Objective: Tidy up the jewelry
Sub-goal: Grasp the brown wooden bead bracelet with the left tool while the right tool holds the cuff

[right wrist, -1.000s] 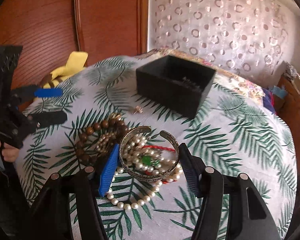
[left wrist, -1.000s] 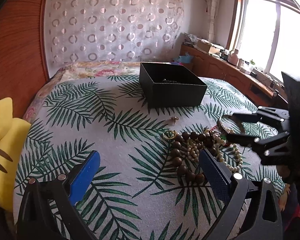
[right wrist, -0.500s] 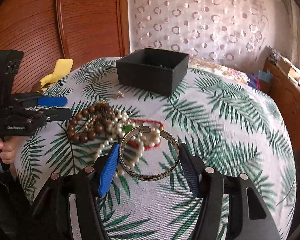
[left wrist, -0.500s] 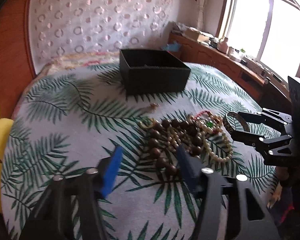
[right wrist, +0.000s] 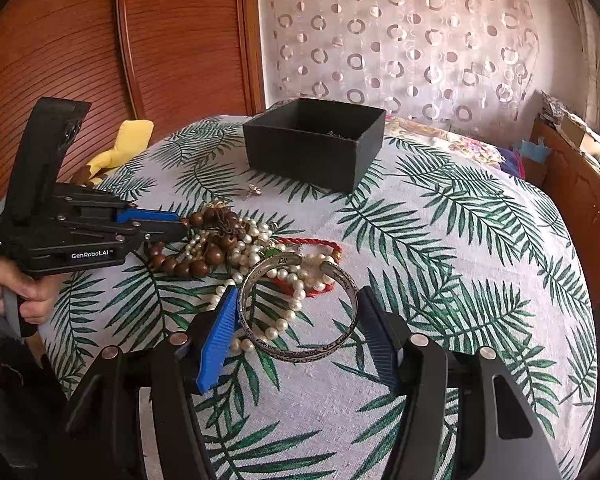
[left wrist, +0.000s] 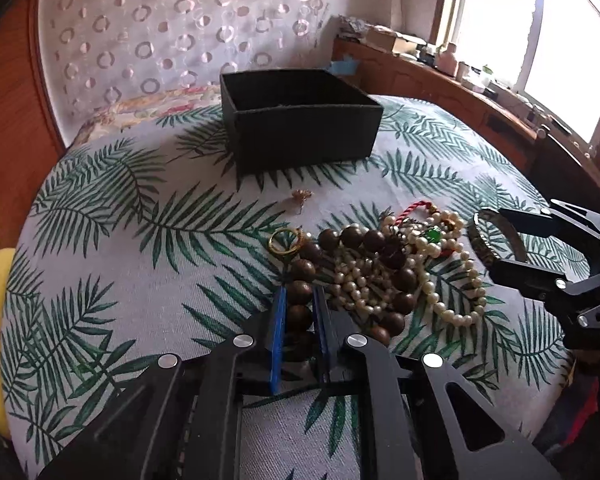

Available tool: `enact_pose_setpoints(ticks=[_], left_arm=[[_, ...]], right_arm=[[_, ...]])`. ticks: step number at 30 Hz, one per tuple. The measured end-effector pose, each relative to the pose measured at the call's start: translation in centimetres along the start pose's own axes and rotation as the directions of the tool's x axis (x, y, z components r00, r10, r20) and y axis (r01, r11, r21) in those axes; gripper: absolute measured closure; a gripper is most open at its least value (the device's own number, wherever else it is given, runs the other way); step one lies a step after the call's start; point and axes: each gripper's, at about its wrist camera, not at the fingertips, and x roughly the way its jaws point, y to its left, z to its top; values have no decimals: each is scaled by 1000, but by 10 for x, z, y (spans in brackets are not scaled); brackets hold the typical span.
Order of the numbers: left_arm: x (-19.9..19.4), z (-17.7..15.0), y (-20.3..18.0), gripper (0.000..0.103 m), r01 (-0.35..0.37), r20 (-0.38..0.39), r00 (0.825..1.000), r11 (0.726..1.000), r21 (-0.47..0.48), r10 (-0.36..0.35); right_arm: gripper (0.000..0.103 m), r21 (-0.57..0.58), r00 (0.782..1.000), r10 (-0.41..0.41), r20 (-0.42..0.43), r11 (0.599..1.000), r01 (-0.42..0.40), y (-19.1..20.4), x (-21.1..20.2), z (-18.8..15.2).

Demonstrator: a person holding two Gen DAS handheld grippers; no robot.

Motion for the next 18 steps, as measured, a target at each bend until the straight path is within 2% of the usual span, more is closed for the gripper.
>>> enact_pose_setpoints(ticks=[6,18], left_arm=[[-27,14,-3,91,51,83,995,999,-9,-50],[-71,52,-14,91,73,193,978,997,28,-77]], right_arm=[[40,-17,1000,-5,11,1000,5,2,-2,11],[40,-52,998,-7,65,999,10,5,-11,45]])
